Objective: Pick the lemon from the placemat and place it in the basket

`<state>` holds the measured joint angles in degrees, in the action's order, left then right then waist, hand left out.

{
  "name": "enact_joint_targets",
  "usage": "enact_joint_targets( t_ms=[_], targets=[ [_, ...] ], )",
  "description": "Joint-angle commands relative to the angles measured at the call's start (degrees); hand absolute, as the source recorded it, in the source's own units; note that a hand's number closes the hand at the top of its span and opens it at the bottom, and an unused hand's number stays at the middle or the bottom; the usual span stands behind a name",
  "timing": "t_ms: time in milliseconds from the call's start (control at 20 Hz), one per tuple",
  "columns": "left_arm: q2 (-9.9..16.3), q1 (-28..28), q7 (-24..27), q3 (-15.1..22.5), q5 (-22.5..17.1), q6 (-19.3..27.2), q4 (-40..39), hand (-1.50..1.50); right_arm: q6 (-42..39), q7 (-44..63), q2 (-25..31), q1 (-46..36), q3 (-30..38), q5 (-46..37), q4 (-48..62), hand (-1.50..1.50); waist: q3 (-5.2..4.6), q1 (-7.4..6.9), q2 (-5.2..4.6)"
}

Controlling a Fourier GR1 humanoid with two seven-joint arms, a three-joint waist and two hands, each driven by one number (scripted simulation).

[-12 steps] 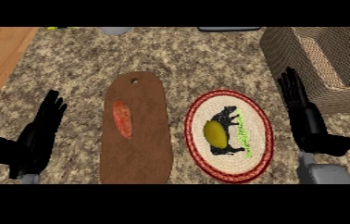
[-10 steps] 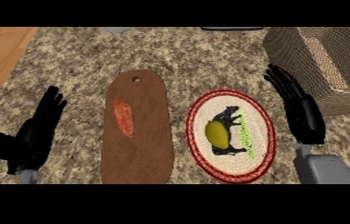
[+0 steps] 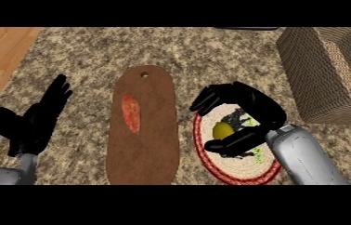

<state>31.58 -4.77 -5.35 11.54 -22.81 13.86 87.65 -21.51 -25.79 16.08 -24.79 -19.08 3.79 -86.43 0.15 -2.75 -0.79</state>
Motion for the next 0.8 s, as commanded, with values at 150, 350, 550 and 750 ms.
enact_joint_targets(
  t_ms=[150,350,550,750],
  targets=[
    [-1.34,-2.33,-0.52,-1.91,1.27,-1.75,-7.30,0.00,7.99,-5.06,-7.60,5.28,-13.10,-16.66,-4.08,-1.50,-0.17,2.84,0.82],
    [-0.38,-4.67,-1.65,-4.14,0.18,-4.27,-8.30,0.00,2.26,15.90,-7.84,-0.86,-11.27,-13.12,-9.98,-1.50,-0.23,2.95,0.95],
    [-2.62,-5.15,-2.88,-1.17,2.03,-1.98,-7.79,0.00,-2.69,27.92,0.63,-8.33,-7.47,-16.35,-12.95,-1.50,-0.35,3.47,1.28],
    [-2.53,-6.75,-2.96,-2.56,1.76,-1.57,-9.32,0.00,-3.29,36.75,6.77,-15.41,-5.78,-25.95,-15.65,-1.50,-0.42,4.41,1.58]
  ],
)
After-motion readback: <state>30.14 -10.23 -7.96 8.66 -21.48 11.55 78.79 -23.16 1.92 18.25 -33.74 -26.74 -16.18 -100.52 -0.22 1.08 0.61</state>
